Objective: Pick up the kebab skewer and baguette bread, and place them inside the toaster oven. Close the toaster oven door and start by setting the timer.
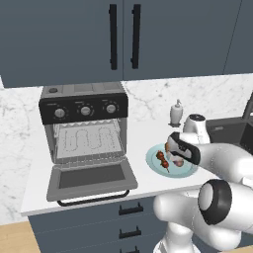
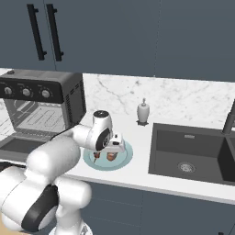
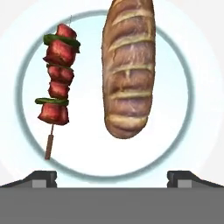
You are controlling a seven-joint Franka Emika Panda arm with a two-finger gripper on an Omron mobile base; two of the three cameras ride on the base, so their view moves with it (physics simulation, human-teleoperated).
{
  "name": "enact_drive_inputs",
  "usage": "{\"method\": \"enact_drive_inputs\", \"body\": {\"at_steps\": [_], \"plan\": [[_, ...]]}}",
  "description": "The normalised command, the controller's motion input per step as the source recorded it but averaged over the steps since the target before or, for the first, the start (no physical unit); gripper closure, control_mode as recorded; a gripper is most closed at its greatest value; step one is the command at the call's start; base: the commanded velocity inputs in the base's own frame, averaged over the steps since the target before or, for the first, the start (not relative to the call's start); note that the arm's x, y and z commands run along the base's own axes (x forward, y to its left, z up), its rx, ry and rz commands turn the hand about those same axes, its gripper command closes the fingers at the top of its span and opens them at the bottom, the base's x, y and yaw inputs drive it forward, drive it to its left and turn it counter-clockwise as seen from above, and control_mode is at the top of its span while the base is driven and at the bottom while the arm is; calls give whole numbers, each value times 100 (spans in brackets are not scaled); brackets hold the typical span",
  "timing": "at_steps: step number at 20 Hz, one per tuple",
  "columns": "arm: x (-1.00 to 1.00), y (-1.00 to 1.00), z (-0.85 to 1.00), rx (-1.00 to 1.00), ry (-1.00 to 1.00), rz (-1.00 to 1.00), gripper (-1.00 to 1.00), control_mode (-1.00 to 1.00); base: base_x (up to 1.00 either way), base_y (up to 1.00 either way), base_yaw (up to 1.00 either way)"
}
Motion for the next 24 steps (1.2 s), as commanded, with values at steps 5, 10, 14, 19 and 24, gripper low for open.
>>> {"method": "enact_drive_inputs", "body": {"at_steps": [5,10,14,19,24], "plan": [[38,-5,-14,0,2,0,-100,-100,0,0,0],[9,-2,-20,0,5,0,-100,-100,0,0,0],[0,4,-31,0,7,0,-100,-100,0,0,0],[10,1,-25,0,4,0,-100,-100,0,0,0],[25,-5,-6,0,0,0,-100,-100,0,0,0]]}}
